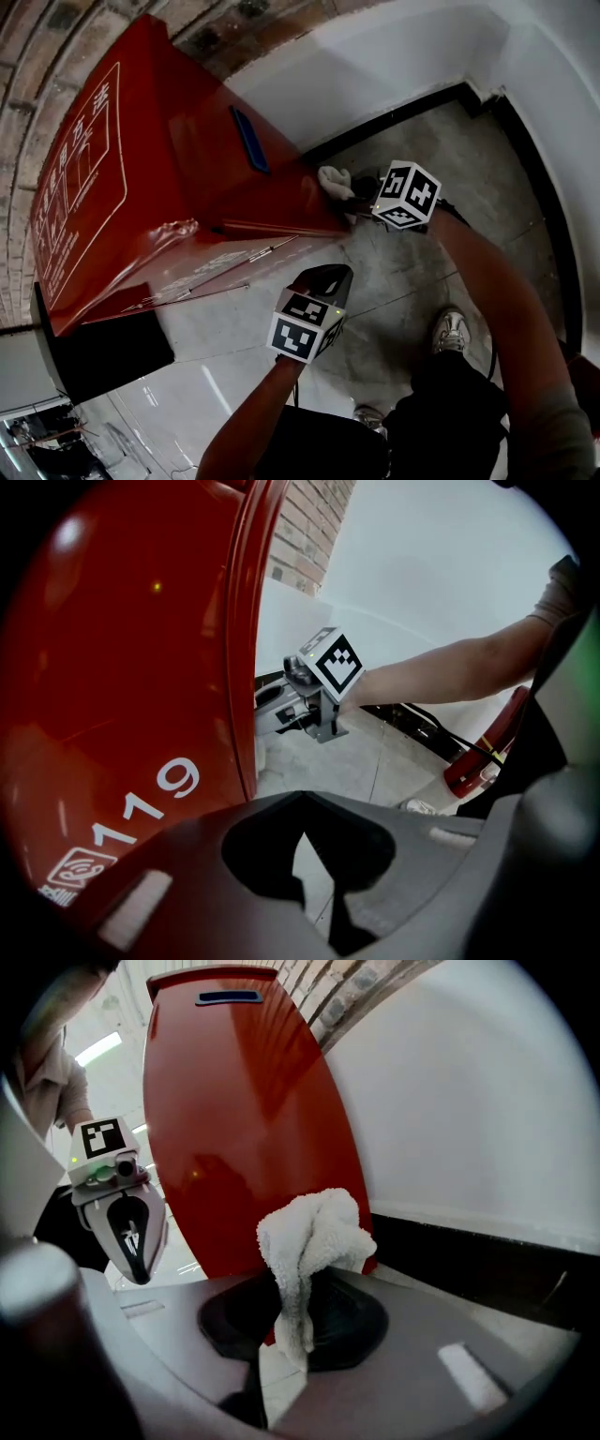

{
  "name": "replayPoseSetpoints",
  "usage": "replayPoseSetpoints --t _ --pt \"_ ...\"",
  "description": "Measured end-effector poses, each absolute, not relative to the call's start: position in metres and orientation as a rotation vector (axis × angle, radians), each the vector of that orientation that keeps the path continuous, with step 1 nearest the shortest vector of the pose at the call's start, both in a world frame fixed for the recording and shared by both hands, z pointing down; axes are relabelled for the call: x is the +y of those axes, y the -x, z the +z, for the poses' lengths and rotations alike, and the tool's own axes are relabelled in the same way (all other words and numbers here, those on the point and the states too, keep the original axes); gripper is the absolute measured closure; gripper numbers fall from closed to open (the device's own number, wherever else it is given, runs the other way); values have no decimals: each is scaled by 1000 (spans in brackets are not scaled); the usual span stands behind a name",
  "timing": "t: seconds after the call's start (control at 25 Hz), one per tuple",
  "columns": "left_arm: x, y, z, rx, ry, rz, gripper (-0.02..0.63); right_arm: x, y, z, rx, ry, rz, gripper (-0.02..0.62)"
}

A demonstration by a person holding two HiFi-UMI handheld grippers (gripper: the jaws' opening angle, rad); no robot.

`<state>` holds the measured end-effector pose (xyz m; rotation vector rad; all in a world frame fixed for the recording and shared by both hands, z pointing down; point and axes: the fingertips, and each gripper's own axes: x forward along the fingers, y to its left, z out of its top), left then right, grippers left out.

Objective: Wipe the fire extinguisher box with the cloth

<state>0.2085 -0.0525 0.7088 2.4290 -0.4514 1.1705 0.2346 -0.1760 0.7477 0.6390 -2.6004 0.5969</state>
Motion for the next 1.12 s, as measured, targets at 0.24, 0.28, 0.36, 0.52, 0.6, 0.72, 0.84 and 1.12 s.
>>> replayPoseSetpoints --t 0.24,0.28,0.36,0.52,0.6,0.72,0.84,1.12 --pt "-55 -210 701 -438 -2474 1191 603 -139 -233 733 -2656 -625 706 509" --pt "-55 -209 699 -434 -2482 1197 603 -134 -233 729 -2665 -627 722 509" --pt "-56 -208 697 -424 -2498 1214 603 -126 -231 720 -2683 -626 747 509" --pt "-60 -206 689 -397 -2533 1219 603 -115 -230 683 -2735 -659 768 509" --pt "-65 -204 685 -413 -2546 1197 603 -112 -231 658 -2757 -678 751 509" --pt "-71 -203 668 -466 -2542 1124 603 -108 -231 617 -2789 -709 720 509" --pt "-72 -199 637 -500 -2552 1050 603 -100 -234 580 -2787 -774 705 509" --pt "-69 -179 545 -594 -2564 956 603 -71 -246 505 -2636 -985 680 508"
